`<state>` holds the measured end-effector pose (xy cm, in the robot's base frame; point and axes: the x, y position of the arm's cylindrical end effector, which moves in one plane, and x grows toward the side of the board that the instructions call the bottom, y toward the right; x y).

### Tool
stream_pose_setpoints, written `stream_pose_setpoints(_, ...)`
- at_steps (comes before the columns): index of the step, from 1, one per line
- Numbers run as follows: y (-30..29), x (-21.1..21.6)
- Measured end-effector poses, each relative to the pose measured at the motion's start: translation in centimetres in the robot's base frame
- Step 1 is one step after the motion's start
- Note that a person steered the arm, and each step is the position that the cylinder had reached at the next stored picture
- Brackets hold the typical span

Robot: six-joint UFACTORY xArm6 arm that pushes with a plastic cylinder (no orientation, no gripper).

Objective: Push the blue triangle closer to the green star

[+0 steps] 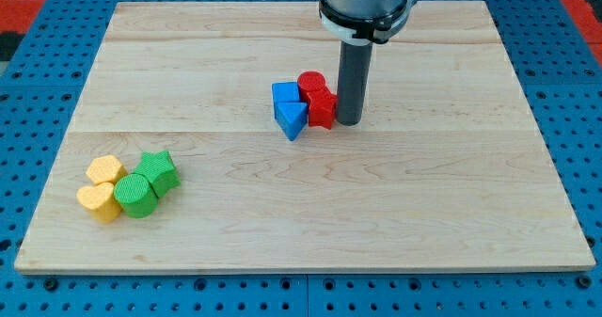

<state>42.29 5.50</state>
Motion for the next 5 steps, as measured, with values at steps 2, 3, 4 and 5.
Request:
stream_pose_setpoints(2, 0.0, 3.7)
stream_pose_setpoints(3, -2.0, 4.1)
stream_pose_setpoints(4, -6.8, 2.0)
stream_pose_setpoints(5, -12.4, 1.6)
